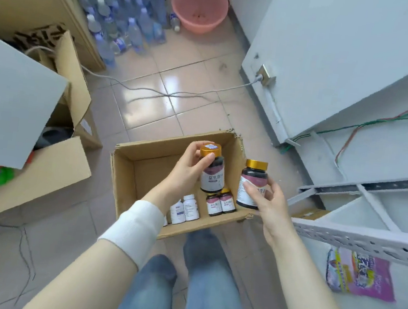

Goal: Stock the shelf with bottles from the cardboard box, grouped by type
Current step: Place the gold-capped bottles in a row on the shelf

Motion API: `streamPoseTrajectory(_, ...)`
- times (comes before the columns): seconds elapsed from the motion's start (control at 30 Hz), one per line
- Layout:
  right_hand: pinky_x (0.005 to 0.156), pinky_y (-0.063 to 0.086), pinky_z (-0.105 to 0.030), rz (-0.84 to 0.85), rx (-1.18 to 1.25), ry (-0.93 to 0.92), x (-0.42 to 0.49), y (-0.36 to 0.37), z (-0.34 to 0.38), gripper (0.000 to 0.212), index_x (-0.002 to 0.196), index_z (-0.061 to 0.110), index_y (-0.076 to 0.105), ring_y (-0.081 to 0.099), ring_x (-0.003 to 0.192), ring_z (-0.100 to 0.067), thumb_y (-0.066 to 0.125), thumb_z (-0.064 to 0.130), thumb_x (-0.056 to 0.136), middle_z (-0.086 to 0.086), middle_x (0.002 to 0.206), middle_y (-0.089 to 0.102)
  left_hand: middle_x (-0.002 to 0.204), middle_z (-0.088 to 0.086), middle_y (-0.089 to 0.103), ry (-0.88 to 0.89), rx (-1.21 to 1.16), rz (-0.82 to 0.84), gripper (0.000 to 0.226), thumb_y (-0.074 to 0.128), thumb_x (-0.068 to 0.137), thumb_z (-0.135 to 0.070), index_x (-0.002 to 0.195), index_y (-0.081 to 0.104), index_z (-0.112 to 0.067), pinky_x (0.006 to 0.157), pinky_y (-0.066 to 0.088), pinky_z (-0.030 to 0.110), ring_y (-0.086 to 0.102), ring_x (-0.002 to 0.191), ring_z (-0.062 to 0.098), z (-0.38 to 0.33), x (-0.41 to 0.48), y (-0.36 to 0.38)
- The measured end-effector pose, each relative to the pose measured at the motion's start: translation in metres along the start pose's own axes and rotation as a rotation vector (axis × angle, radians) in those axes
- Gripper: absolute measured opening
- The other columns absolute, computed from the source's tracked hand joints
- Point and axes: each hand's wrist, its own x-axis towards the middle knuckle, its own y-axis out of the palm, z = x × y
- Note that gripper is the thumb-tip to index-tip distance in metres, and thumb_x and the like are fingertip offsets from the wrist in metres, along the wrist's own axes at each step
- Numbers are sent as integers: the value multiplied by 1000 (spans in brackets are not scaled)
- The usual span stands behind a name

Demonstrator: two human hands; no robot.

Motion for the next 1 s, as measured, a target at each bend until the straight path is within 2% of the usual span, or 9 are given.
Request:
streamPoseTrajectory(0.07, 57, 51, -14, -44, 64, -82, -36, -7, 7, 37, 102, 29, 54, 69, 75, -1, 73, 31, 70, 5, 94, 68, 104, -5, 61, 4, -31, 73, 18, 38, 99, -30, 115, 45, -30, 61, 47, 4, 64, 80, -11, -25, -22, 16)
streamPoseTrajectory(0.13, 63, 53, -16, -110, 141, -152, -74, -16, 12, 29, 101, 26, 54, 68, 74, 0, 69, 21, 78, 3, 94, 67, 98, -4, 62, 21, -50, 147, 20, 34, 100, -33, 114, 46, -27, 57, 48, 7, 65, 74, -10, -50, -47, 34)
streamPoseTrajectory(0.23, 89, 49, -37, -200, 244, -219, -135, -38, 21, 26, 103, 24, 53, 64, 90, -17, 66, 19, 80, -2, 97, 65, 96, -2, 64, 54, -42, 258, 27, 37, 98, -39, 114, 50, -21, 74, 52, 25, 66, 82, 4, -90, -89, 68)
streamPoseTrajectory(0.33, 94, 45, -47, -282, 344, -283, -199, -68, 31, 36, 107, 19, 52, 62, 96, -29, 66, 24, 75, -13, 108, 65, 89, -7, 68, 73, -74, 370, 30, 42, 95, -40, 114, 55, -21, 81, 49, 38, 65, 78, 6, -121, -129, 115)
streamPoseTrajectory(0.43, 89, 49, -45, -387, 412, -361, -263, -104, 35, 47, 109, 15, 51, 65, 87, -23, 65, 31, 67, -14, 106, 66, 79, -14, 73, 126, -68, 489, 17, 46, 94, -37, 97, 60, -27, 71, 54, 25, 67, 72, -1, -147, -171, 172)
streamPoseTrajectory(0.57, 93, 46, -47, -535, 478, -451, -350, -166, 23, 47, 111, 11, 53, 62, 97, -29, 61, 34, 70, -19, 113, 63, 74, -10, 72, 194, -51, 654, 15, 50, 92, -29, 89, 62, -21, 79, 52, 30, 67, 72, 3, -166, -240, 260)
streamPoseTrajectory(0.7, 99, 44, -44, -635, 538, -538, -451, -242, -17, 51, 121, 7, 52, 61, 107, -27, 58, 30, 76, -16, 119, 62, 75, -10, 73, 247, -43, 853, 12, 52, 91, -29, 90, 60, -20, 65, 56, 26, 70, 73, 4, -158, -333, 362)
streamPoseTrajectory(0.87, 70, 54, -24, -736, 622, -669, -590, -344, -87, 48, 118, 9, 55, 67, 85, -12, 57, 28, 74, -5, 99, 66, 75, -9, 72, 318, -46, 1025, 13, 51, 91, -30, 91, 60, -21, 65, 56, 27, 71, 71, 8, -137, -462, 493)
streamPoseTrajectory(1.0, 92, 48, -33, -909, 665, -714, -683, -413, -138, 40, 120, 10, 53, 62, 96, -17, 54, 24, 83, -8, 104, 64, 84, -8, 73, 363, 12, 1156, 15, 52, 91, -33, 96, 61, -22, 73, 57, 27, 70, 80, 10, -117, -551, 582)
